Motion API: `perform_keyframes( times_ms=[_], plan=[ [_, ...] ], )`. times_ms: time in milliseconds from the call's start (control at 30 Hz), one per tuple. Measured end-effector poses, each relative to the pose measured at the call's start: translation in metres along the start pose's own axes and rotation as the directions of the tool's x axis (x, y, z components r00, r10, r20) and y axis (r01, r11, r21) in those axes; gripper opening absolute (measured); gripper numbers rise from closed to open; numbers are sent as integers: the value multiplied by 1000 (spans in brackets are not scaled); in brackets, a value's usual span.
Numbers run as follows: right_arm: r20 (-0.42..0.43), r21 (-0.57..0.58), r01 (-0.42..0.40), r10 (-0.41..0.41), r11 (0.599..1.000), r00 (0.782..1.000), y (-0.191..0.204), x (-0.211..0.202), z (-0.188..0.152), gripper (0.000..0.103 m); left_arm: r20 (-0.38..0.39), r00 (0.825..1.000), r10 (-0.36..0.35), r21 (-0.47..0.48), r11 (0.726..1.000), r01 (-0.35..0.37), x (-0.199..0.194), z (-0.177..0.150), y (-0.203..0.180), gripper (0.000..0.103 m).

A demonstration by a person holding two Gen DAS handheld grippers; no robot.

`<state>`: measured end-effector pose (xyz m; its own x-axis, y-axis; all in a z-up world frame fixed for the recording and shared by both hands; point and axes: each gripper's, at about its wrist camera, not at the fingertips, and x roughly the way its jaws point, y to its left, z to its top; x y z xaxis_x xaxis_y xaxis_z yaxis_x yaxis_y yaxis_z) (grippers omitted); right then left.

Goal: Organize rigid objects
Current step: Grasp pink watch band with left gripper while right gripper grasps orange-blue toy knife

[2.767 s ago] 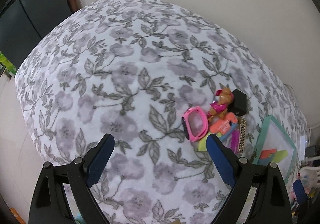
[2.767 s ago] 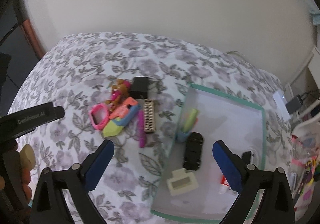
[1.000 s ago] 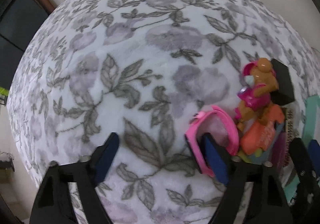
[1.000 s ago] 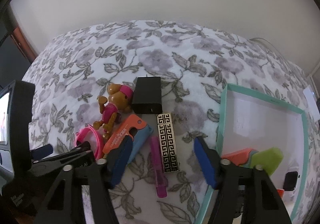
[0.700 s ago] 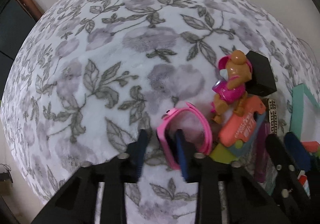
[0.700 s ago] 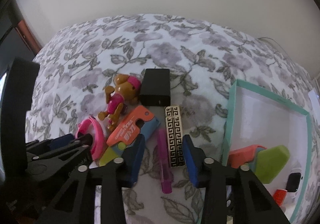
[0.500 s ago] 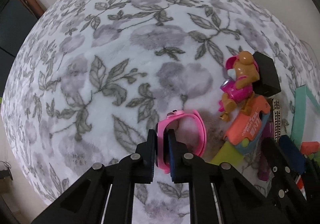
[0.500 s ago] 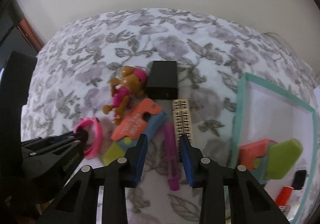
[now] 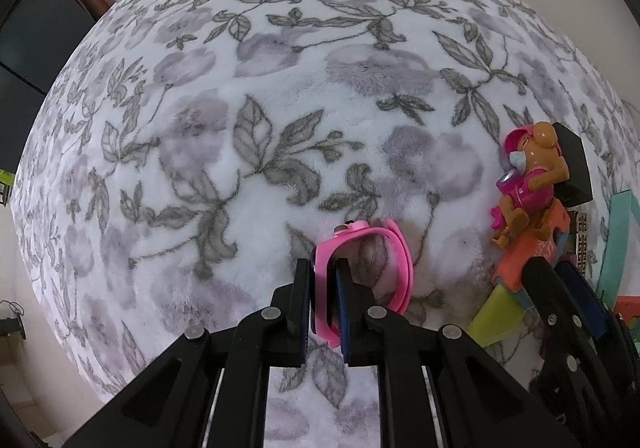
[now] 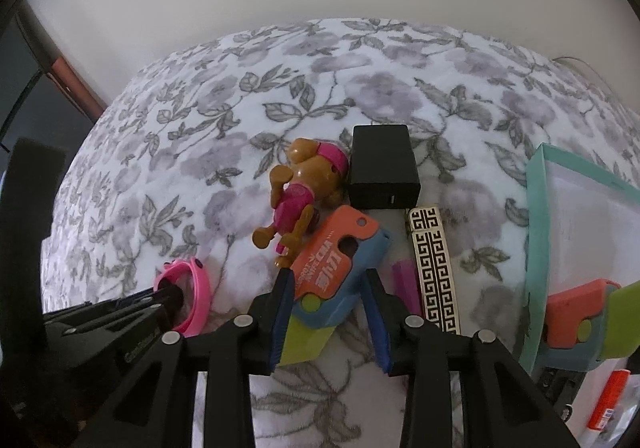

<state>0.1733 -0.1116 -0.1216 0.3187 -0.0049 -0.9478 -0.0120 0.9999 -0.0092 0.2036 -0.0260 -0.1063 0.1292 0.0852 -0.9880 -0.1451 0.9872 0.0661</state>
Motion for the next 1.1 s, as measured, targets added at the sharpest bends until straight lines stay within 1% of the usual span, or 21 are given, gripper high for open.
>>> perform_keyframes(
  times_ms=[33,67,100,133,200,300,400,467,667,833,1000,1100],
  plan=[
    [-3,14,-6,6,1000,1000,-1,1,0,48,-1,1000,-4,-2,1000,4,1,1,-4,12],
    [-8,32,-15,16,999,1000,-3,4,1,50,-2,1000,-8,-4,1000,8,-1,0,-11,12],
    [-11,43,-20,21,999,1000,-3,5,1,53,-2,1000,-11,-1,1000,11,-9,-4,-3,12],
    [-13,51,-20,20,999,1000,-3,7,1,55,-2,1000,-12,1,1000,12,-11,-4,-7,12],
    [-17,62,-17,18,998,1000,-2,12,1,55,-3,1000,-18,7,1000,18,-4,-1,11,12],
    [-18,63,-15,16,998,1000,1,17,1,55,-3,1000,-18,13,1000,18,7,3,18,12],
    [-10,40,15,-15,999,1000,6,21,1,56,-1,1000,-19,14,1000,19,7,3,17,13],
    [-7,19,36,-36,999,999,10,22,1,55,0,1000,-19,9,1000,19,7,3,17,14],
    [-17,-32,49,-50,998,999,10,20,-3,50,0,1000,-22,5,1000,22,8,3,19,15],
    [-49,-58,43,-46,997,998,6,16,-9,45,-1,1000,-23,2,1000,23,7,3,18,15],
    [-94,-120,41,-52,992,994,5,10,-20,44,-3,1000,-26,-8,1000,25,8,3,20,15],
    [-98,-115,39,-50,993,994,3,9,-23,44,2,1000,-15,-1,1000,15,7,3,19,15]
  ],
)
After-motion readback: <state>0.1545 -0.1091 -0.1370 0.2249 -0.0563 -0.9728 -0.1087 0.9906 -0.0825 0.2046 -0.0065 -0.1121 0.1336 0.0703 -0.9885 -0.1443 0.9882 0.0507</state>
